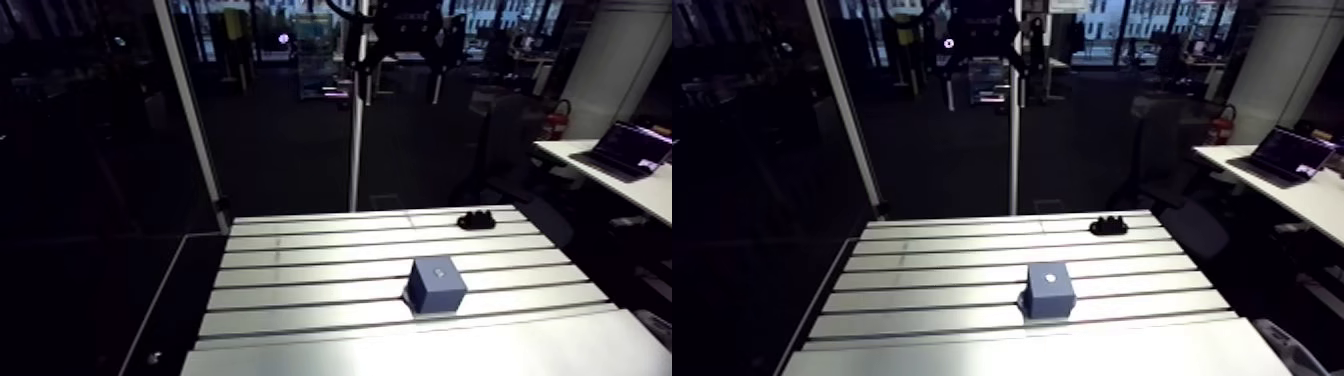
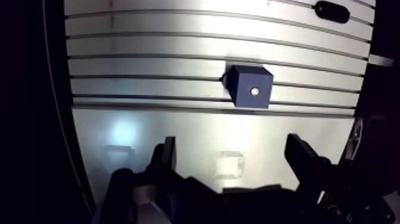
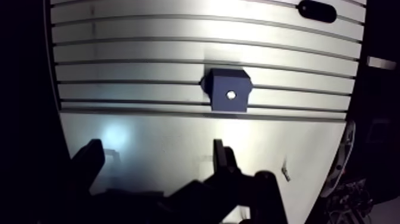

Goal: Pick up the M10 bolt and insert it into the hex recess until seated.

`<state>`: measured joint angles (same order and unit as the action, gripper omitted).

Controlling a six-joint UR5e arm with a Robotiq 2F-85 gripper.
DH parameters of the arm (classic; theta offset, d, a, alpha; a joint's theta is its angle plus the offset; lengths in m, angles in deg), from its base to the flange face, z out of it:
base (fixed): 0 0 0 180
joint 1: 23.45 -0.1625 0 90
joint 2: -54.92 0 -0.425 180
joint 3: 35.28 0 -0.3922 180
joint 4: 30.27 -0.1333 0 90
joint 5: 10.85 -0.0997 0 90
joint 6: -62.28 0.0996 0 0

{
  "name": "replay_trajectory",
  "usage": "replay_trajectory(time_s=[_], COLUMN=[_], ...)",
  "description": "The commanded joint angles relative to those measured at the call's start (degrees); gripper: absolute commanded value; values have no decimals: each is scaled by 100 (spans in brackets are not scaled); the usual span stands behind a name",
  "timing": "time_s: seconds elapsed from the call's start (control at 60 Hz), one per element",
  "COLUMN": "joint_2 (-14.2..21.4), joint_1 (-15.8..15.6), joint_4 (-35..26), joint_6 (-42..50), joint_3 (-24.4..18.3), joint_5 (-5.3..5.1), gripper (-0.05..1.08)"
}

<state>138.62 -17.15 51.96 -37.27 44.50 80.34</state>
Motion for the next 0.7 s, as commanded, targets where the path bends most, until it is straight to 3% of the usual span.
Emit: replay_trajectory(time_s=[0.017, 0.7], joint_2=[-113, -122], joint_1=[-182, -182], joint_4=[-1, 8], joint_6=[124, 133], joint_3=[-90, -81], joint_5=[68, 0], gripper=[0, 0])
